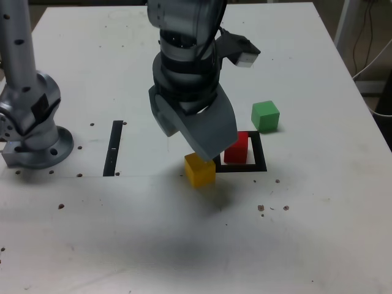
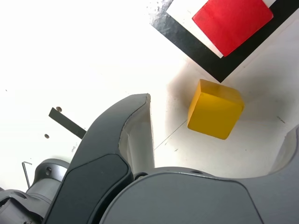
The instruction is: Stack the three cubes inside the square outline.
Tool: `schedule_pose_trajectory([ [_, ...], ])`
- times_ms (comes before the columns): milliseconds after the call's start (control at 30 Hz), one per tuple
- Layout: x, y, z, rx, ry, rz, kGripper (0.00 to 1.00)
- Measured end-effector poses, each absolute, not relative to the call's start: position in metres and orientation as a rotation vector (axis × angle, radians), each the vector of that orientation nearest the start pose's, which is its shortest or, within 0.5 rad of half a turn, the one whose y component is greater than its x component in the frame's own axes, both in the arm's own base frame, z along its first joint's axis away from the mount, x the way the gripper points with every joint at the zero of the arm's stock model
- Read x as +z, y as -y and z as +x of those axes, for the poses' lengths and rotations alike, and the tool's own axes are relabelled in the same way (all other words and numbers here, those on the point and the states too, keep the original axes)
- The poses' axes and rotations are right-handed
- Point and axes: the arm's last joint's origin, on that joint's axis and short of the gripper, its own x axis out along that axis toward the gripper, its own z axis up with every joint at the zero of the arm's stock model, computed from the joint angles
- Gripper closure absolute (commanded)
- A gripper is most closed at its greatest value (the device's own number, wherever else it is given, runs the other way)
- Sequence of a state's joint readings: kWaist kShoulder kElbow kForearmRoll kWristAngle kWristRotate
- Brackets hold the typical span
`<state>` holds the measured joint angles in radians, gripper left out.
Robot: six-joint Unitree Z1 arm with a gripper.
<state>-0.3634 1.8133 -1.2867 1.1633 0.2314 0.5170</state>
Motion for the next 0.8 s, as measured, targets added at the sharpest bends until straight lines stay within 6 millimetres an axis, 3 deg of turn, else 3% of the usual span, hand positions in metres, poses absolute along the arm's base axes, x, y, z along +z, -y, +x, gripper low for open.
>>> schedule_pose_trajectory([
  [267,0.263,0.101,0.278,-0.533,-1.576,0.904,0.01],
  [800,0.233,0.105,0.281,-0.521,-1.607,0.893,0.04],
])
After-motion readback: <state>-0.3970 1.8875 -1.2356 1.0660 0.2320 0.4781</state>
